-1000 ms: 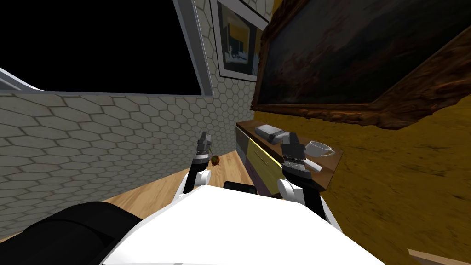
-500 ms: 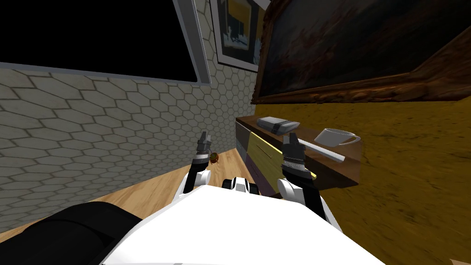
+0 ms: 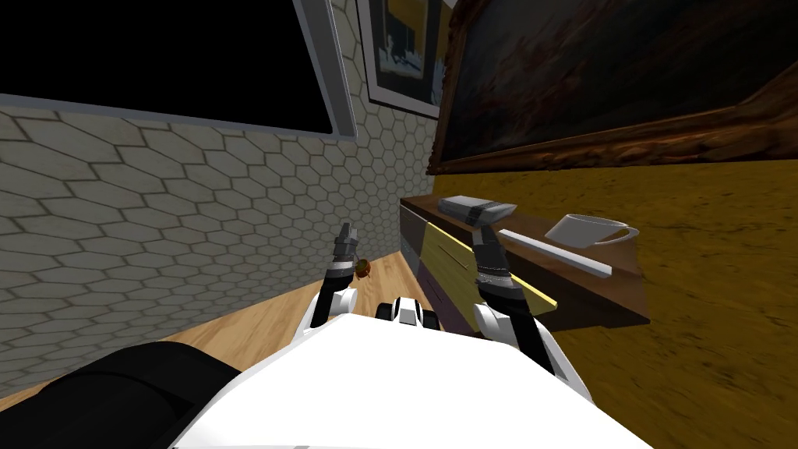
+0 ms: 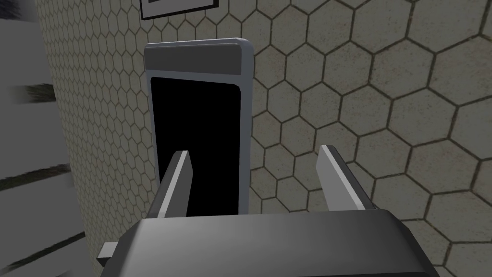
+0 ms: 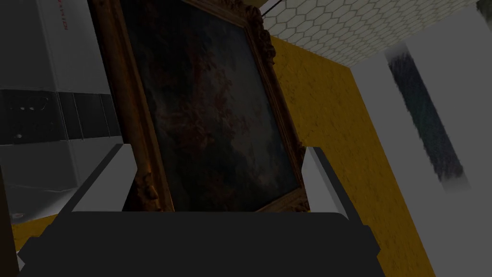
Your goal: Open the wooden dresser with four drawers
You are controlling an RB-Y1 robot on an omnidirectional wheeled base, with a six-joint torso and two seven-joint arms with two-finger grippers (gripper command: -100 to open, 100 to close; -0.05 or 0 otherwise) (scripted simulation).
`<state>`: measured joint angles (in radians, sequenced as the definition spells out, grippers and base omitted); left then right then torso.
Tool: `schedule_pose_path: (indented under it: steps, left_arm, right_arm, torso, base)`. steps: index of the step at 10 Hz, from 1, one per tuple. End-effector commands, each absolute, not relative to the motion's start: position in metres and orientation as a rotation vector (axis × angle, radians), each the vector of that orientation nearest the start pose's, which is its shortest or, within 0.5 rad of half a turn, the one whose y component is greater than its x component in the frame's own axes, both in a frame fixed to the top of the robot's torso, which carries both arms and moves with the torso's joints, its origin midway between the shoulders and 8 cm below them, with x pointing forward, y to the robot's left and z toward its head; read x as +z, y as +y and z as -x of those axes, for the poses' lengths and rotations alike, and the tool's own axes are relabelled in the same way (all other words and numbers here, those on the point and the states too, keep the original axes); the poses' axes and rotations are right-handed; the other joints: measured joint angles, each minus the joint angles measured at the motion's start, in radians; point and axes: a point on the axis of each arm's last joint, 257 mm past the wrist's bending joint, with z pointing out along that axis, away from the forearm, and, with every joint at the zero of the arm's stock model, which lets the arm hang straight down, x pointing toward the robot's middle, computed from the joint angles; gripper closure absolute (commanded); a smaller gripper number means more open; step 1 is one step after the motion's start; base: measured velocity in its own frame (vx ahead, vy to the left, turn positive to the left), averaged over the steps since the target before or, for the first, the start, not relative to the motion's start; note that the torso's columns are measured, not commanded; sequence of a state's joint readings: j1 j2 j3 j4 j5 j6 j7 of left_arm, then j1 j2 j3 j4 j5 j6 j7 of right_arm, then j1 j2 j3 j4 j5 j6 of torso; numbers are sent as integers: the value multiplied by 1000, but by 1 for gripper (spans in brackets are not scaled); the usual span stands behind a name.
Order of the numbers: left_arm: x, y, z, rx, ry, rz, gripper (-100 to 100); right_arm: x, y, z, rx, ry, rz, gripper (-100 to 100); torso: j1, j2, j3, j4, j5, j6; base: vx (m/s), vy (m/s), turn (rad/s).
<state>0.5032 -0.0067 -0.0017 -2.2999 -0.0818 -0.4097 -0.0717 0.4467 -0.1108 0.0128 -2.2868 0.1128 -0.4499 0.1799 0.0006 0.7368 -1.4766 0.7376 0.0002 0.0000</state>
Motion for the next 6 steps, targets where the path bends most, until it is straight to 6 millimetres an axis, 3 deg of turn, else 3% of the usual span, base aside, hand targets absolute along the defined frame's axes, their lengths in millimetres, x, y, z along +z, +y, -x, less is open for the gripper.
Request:
schedule_pose_path:
  steps: [1,6]
  left_arm:
    - [14,274,-356,-1165,720,642,0]
    - [14,274,-356,-1165,720,642,0]
  right_arm:
    - [24,-234,-363,1019,856,-309,-100]
    - [9,-215,-373,876,951,-98,-100]
  torso:
    - [1,0,0,0,0,0]
    - [-2,3,1,1,0,0]
  base:
    - [81,100,-20]
    - [69,92,-17]
